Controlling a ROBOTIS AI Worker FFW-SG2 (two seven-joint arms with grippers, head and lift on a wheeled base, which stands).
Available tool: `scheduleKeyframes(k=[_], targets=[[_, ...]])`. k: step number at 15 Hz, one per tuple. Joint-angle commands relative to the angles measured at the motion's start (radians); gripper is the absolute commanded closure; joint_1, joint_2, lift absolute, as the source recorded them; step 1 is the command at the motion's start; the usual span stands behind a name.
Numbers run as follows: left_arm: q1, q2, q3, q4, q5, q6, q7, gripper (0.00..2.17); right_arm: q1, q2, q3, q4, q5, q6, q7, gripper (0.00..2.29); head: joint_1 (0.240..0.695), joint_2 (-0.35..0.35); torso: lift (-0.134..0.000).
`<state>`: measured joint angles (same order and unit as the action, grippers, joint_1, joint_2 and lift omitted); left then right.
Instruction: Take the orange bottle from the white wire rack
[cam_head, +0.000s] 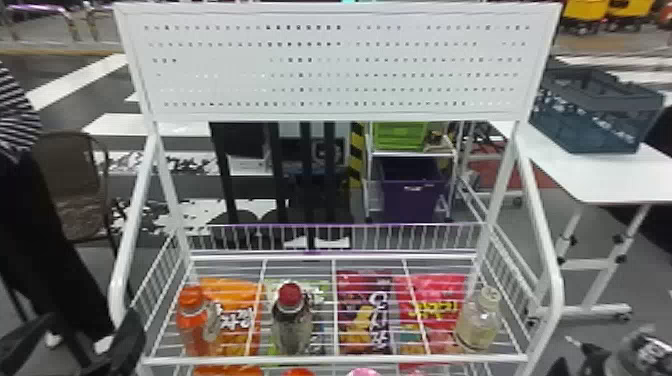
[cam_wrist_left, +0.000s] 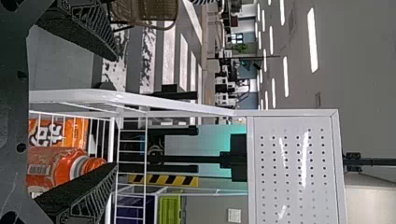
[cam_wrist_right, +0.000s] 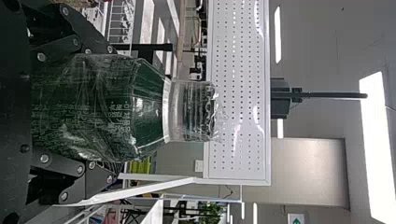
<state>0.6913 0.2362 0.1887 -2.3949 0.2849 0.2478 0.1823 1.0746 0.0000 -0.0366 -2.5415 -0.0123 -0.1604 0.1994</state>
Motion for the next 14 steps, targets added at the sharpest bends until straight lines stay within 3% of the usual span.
scheduleKeyframes(k=[1, 10, 14], targets=[[-0.004, 0.000, -0.006, 0.005, -0.004, 0.000, 0.000, 0.08, -0.001, 0.001, -0.002, 0.001, 0.000, 0.000, 0.000, 1.03, 0.499, 0.000, 0.000], [-0.015, 0.000, -0.014, 0.013, -0.006, 0.000, 0.002, 0.08, -0.008, 0.001, -0.005, 0.003, 0.000, 0.006, 0.000, 1.03, 0.499, 0.000, 0.000], [-0.001, 0.000, -0.104, 0.089, -0.021, -0.098, 0.023, 0.08, -0.015, 0.001, -0.003, 0.009, 0.000, 0.009, 0.000, 1.03, 0.499, 0.000, 0.000]])
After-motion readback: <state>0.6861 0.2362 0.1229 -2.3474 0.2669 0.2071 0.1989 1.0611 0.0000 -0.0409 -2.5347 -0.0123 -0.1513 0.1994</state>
